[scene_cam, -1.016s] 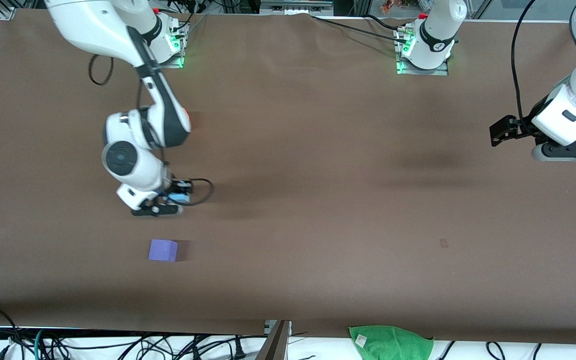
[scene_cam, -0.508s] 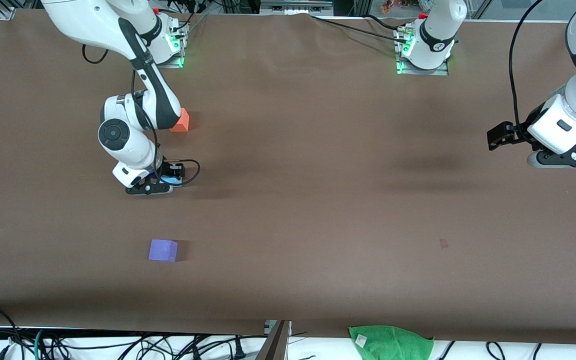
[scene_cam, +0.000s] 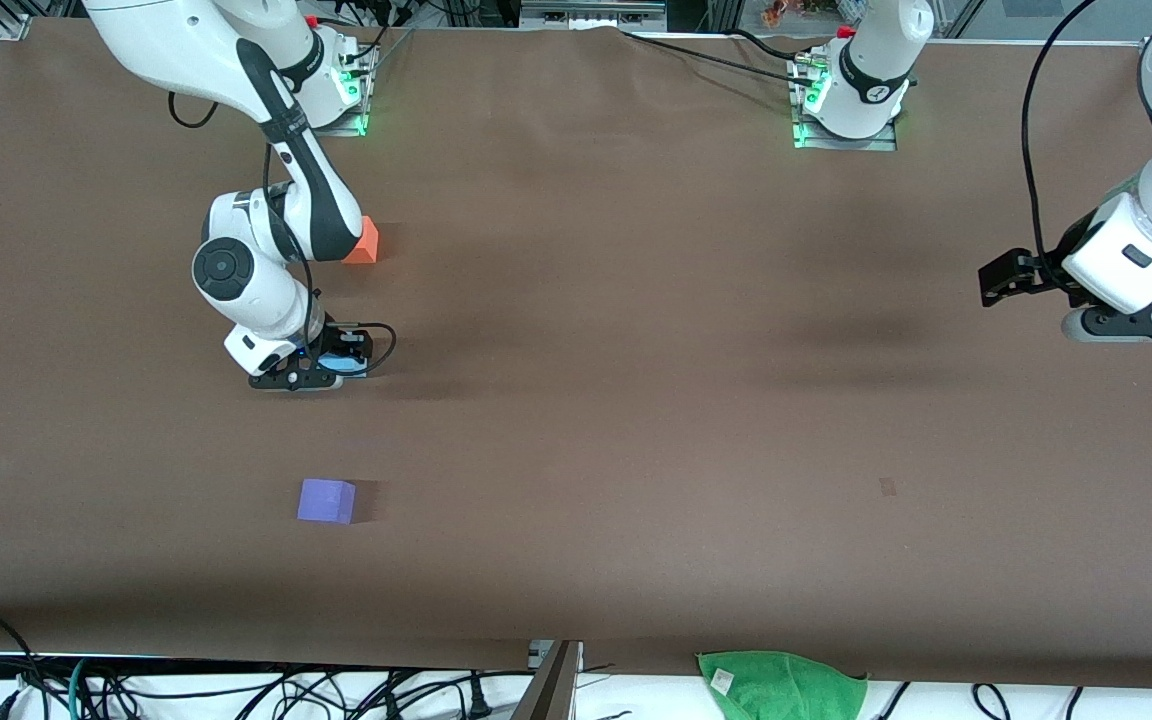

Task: Place blue block between orange and purple blocks
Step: 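Carry the blue cube with the right gripper between orange and purple cubes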

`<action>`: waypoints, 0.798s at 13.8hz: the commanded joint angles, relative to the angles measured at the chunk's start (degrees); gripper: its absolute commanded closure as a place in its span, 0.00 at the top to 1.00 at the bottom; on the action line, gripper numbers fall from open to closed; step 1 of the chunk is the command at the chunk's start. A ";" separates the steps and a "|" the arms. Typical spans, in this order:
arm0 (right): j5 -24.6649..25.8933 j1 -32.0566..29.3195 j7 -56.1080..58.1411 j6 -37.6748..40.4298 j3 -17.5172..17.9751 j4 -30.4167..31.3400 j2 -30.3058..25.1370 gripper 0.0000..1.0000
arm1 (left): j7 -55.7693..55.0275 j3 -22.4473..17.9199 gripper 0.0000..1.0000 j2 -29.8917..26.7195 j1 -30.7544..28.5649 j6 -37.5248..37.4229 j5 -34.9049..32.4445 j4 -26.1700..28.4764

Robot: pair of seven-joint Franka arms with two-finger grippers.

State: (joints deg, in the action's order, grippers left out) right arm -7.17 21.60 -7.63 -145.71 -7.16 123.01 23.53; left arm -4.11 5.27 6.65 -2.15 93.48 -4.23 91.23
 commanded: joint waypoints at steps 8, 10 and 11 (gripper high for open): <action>-1.88 -0.07 -0.10 8.22 -0.05 -3.82 -7.60 0.99 | 1.03 0.79 1.00 2.58 0.21 -2.34 1.24 -2.11; -1.79 -0.07 -1.77 18.92 -0.84 -9.60 -10.68 0.99 | 1.03 0.79 1.00 2.58 0.30 -2.34 1.24 -2.11; -1.70 -0.07 -2.38 24.89 -1.10 -12.94 -12.00 0.99 | 1.12 0.79 1.00 2.58 0.21 -2.42 1.24 -2.11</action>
State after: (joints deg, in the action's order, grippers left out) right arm -8.13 21.59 -8.82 -130.48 -7.75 114.88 15.16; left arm -4.09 6.21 8.59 -2.08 92.69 -4.22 91.10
